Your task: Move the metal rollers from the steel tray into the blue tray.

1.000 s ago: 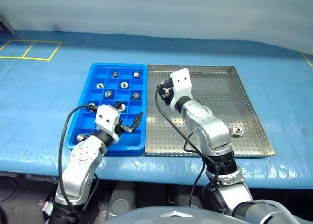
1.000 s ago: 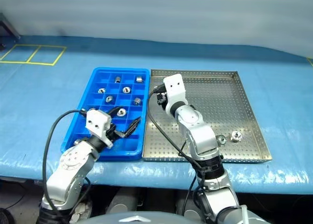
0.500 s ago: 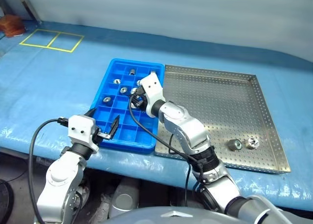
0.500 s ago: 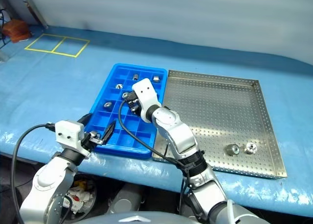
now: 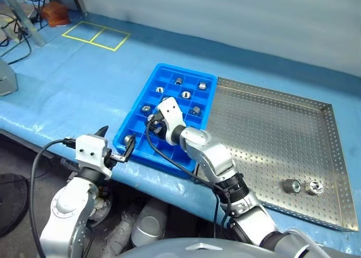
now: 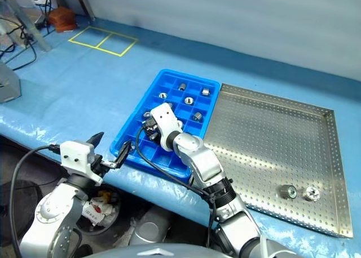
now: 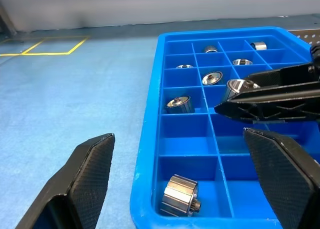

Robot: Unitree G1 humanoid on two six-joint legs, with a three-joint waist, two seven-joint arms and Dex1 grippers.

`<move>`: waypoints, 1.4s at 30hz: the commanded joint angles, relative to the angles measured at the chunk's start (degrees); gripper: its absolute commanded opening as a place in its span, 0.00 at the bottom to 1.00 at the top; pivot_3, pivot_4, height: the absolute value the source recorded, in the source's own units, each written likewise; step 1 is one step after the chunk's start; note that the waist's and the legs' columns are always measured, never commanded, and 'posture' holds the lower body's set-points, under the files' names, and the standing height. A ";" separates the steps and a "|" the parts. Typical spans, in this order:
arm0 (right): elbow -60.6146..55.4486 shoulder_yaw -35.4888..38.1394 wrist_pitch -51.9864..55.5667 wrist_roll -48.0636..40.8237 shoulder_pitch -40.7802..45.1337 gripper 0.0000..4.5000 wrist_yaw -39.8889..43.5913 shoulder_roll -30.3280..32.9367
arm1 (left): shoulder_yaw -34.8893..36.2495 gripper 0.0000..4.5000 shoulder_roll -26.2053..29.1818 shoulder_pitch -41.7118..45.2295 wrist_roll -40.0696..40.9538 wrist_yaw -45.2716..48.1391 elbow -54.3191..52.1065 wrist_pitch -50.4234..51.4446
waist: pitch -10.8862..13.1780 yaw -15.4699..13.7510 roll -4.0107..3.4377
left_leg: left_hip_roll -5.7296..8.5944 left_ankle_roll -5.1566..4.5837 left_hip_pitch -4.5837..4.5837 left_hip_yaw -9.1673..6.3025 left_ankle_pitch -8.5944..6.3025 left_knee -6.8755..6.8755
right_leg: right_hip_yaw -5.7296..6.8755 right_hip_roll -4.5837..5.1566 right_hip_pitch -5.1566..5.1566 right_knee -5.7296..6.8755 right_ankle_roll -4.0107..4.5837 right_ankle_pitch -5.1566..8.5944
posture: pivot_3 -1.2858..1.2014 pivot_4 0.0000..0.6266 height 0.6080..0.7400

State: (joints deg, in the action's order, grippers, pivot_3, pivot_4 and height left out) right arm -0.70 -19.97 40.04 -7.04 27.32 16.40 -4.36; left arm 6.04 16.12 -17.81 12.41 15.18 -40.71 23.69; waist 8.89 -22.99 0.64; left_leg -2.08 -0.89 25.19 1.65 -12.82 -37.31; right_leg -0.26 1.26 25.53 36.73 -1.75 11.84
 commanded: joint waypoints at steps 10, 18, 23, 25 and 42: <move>-6.82 2.35 3.02 -0.23 -4.05 0.82 -0.90 2.78 | -1.62 1.00 0.63 2.85 1.02 1.99 -0.54 0.69 | -0.04 -1.50 0.04 | -0.01 0.10 0.00 -0.09 -0.02 -0.01 | 0.15 0.01 -0.02 -0.01 0.04 0.03 | 0.71 0.24 1.00; -16.40 6.39 5.38 -0.34 -6.57 0.99 -3.91 4.28 | -3.80 1.00 2.32 8.18 1.78 5.25 2.46 1.81 | -0.05 -0.49 0.04 | -0.04 0.18 0.02 -0.16 0.02 -0.02 | 0.22 -0.05 -0.04 0.04 0.06 0.04 | 0.67 0.24 1.00; -24.60 9.34 7.55 0.21 -10.44 0.99 -6.21 6.98 | -6.67 1.00 3.79 14.90 1.53 7.43 7.07 3.13 | -0.09 2.00 0.05 | -0.02 0.19 0.05 -0.22 0.03 -0.18 | 0.27 -0.03 -0.11 0.04 0.05 0.04 | 0.64 0.24 1.00; -28.66 10.70 8.66 0.39 -12.84 0.99 -7.12 8.41 | -8.41 1.00 4.33 18.46 1.76 9.38 9.60 2.96 | -0.10 3.77 0.05 | -0.03 0.18 0.05 -0.22 0.03 -0.22 | 0.27 -0.03 -0.14 0.07 0.05 0.03 | 0.60 0.24 1.00; -51.21 19.06 13.71 1.59 -33.20 0.99 -11.35 15.07 | -25.53 1.00 1.58 42.06 0.31 29.28 32.61 -3.57 | -0.10 22.55 0.02 | 0.01 -0.02 -0.63 -0.49 0.08 -0.52 | 0.15 -0.11 -1.01 0.24 0.08 0.03 | 0.51 0.24 1.00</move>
State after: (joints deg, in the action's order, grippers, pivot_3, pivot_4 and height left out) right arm -48.54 -1.63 54.03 -5.54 -5.63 5.01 10.40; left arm -18.71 18.14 22.86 13.40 42.98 -8.65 21.95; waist 8.79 -0.43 0.66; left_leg -2.07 -0.93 24.55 1.18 -12.72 -37.86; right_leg -0.17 1.14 24.51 36.98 -1.69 11.86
